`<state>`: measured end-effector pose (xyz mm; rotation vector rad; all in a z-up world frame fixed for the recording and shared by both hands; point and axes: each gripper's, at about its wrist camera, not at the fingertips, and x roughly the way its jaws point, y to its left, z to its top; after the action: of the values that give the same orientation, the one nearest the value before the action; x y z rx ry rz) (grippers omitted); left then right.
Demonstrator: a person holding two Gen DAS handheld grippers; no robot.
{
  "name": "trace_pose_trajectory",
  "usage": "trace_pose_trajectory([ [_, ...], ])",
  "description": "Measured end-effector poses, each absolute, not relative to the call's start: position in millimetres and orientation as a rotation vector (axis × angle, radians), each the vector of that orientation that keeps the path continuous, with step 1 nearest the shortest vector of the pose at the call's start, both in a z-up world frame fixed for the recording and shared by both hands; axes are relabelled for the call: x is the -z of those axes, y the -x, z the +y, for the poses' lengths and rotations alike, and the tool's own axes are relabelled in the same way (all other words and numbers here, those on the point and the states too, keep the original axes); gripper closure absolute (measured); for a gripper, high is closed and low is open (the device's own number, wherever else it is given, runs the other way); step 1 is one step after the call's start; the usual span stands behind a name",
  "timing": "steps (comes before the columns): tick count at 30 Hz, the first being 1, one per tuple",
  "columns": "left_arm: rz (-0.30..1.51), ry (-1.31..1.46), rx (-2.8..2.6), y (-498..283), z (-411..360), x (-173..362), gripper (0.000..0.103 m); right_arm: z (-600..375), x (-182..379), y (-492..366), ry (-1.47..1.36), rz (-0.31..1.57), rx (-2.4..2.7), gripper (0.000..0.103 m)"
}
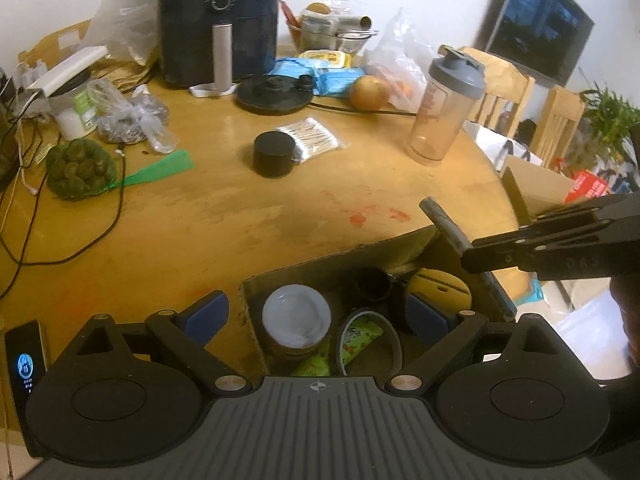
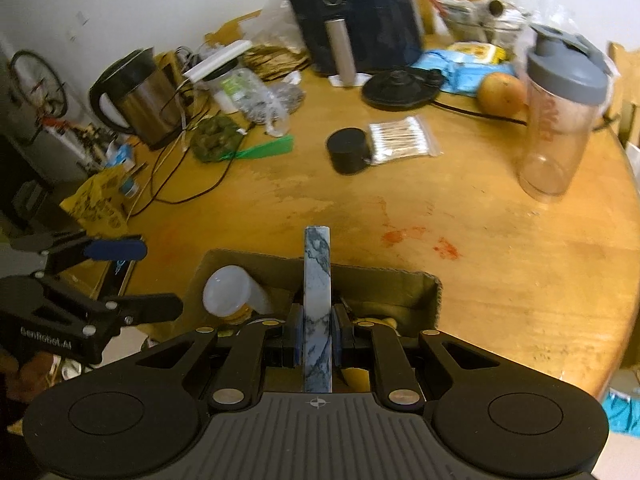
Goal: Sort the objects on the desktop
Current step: 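Carry the clear ring into the box with the left tool while the right drops the stick there, then withdraw the left tool from the box and grasp the black roll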
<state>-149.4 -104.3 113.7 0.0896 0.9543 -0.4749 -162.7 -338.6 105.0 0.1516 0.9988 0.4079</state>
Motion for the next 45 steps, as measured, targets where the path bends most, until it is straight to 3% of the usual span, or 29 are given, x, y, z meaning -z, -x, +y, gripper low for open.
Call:
trace_pose_trajectory([
  [10,0.959,-0.061,0.443,154,-96,-115,0.006,-319,-109,159,-0.025,0.96,-0.504,0.084],
  [11,0.959,-0.059,0.441,154,-96,-115,0.006,-316,-108,159,0.003,0.959,-0.509,0.073],
  [12,0.96,-0.058,0.442,154,-96,-116,0.006,-313,-106,160,0.037,0.963,-0.507,0.053],
  [15,0.962,-0.056,0.448,154,-97,-115,0.006,-310,-106,165,0.077,0.935,-0.486,0.018],
  [18,0.969,-0.054,0.451,153,-100,-115,0.006,-314,-104,167,0.062,0.941,-0.462,0.007],
  [24,0.966,-0.038,0.471,149,-104,-116,0.006,-324,-96,167,0.041,0.974,-0.409,0.0],
  [45,0.937,-0.039,0.445,112,-118,-122,0.007,-378,-90,134,-0.082,1.002,-0.221,0.0],
])
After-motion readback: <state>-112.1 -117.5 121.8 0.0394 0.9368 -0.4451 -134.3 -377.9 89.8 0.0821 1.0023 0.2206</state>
